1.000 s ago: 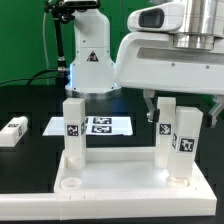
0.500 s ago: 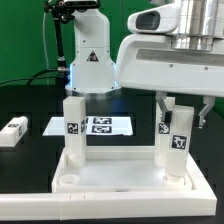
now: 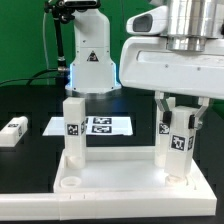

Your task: Assemble desk

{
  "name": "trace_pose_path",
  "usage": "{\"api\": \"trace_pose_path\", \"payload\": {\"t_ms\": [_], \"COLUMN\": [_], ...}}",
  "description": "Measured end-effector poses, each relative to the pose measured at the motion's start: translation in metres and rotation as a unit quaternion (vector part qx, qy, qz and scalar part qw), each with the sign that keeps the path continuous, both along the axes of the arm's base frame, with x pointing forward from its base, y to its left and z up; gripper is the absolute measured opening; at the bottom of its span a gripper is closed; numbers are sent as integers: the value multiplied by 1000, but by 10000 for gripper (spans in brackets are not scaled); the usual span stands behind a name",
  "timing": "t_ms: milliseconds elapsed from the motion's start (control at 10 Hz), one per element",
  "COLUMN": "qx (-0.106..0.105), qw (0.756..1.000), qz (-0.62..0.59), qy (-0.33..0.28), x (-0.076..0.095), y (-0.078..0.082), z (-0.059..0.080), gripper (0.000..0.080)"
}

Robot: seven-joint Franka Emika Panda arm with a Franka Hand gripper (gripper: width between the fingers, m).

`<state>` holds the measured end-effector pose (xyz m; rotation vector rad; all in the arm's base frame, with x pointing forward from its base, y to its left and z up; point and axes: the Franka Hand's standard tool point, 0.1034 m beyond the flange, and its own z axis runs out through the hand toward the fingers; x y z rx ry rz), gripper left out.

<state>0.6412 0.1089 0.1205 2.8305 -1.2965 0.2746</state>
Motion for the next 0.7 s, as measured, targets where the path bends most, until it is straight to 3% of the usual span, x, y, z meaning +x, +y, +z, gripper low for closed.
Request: {"api": "trace_pose_path", "payload": {"t_ms": [300, 700], "qx": [44, 71], "qw": [986, 939], "qz": [-158, -335], "qy": [-22, -20], "x": [2, -4], "y": [-12, -13], "z": [-2, -3], "gripper": [290, 291]}}
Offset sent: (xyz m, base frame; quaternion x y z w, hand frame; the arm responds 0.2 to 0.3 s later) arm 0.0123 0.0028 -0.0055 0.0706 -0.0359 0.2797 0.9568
